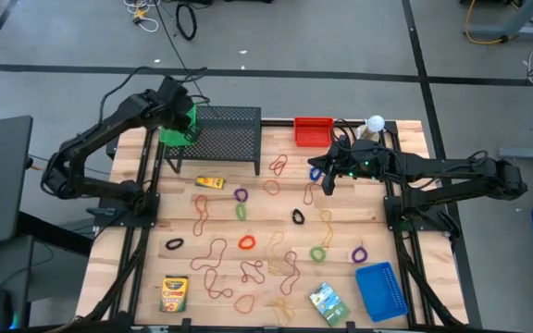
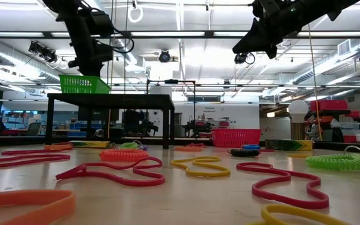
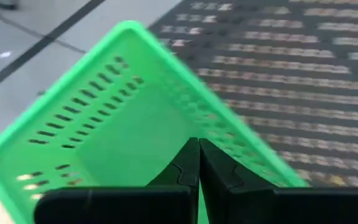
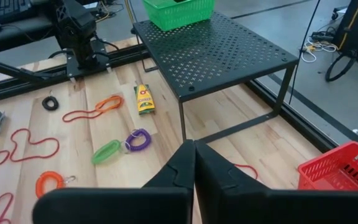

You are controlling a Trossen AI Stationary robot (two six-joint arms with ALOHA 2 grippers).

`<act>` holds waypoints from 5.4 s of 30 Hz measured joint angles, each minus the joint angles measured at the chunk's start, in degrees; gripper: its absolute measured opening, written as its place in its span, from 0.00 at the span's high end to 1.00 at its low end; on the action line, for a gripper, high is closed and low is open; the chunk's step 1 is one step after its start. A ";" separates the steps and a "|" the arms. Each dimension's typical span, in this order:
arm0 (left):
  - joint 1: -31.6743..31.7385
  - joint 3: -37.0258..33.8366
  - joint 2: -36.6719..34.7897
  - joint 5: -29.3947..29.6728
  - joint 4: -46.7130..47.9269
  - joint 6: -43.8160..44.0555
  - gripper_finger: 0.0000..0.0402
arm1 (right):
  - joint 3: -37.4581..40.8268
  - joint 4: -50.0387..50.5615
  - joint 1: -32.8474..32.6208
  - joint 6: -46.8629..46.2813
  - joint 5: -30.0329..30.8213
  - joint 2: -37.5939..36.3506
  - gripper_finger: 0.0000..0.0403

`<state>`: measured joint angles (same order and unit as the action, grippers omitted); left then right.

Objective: Pick & Place Office Desk Supplies
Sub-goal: Put the green bin on the shelf, then put the red bin on the shelf

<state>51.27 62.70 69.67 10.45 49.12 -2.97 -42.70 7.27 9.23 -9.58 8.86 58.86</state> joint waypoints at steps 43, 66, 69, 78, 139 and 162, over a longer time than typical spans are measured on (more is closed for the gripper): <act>-26.00 -22.61 -27.68 -7.23 -33.37 16.66 0.98 | -1.45 21.29 0.56 -13.66 -5.06 -0.03 0.99; -41.58 -24.35 -13.92 0.10 -59.96 14.57 0.98 | -19.82 35.91 19.35 15.85 -8.52 24.54 0.84; -41.58 -24.35 -13.66 0.08 -60.17 16.14 0.98 | -24.17 35.86 22.45 21.84 -6.97 31.37 0.75; -41.57 -24.35 -13.66 0.07 -60.02 17.19 0.98 | -29.18 32.63 25.65 29.60 -5.62 43.30 0.60; -41.57 -24.35 -13.10 -4.64 -55.62 15.04 0.98 | -29.20 22.34 -16.09 82.44 -3.59 47.00 0.98; -43.78 -24.35 -13.07 -7.64 -50.67 16.54 0.96 | -29.24 16.48 -18.42 81.44 0.14 50.28 0.71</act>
<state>7.48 38.35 56.60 2.81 -1.54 13.57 -71.94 23.75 -9.19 71.85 9.00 109.14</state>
